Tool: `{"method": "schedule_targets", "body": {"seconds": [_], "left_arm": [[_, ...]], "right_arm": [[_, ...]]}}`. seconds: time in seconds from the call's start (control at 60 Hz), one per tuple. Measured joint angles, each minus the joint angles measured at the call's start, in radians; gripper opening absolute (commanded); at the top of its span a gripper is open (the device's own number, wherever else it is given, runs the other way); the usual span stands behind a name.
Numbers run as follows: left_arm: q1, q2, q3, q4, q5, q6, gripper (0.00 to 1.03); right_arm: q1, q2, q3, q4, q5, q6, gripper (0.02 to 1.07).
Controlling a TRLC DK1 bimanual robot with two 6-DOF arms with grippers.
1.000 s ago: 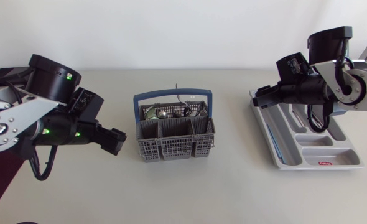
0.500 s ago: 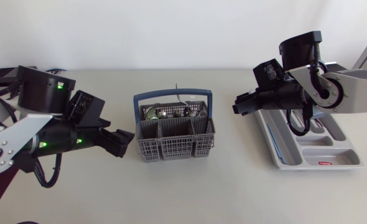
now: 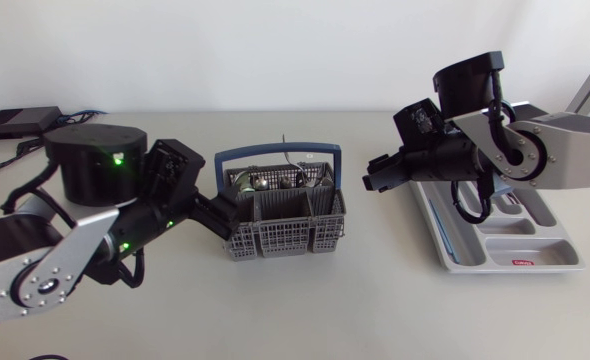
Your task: Sort the cutlery from the basket into the organizer compartments.
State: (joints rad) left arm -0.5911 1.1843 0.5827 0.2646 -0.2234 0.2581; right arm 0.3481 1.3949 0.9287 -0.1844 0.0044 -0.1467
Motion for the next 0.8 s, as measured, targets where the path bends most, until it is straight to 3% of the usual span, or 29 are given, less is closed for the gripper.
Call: {"method": "schedule_targets", "body": {"seconds": [0.283,0.65,0.8], "left_arm": [[-0.042,0.124,-0.029,0.204,-0.116,0.071,0.81],[-0.053,0.185,-0.079,0.347,-0.147,0.123,0.77],[-0.054,0.186,-0.080,0.367,-0.150,0.132,0.65]], "right_arm": [[0.007,-0.009,-0.009,0.000,0.002,0.006,0.66],[0.016,-0.024,-0.017,0.000,0.003,0.006,0.66],[0.017,-0.028,-0.028,0.000,0.003,0.006,0.66]]}}
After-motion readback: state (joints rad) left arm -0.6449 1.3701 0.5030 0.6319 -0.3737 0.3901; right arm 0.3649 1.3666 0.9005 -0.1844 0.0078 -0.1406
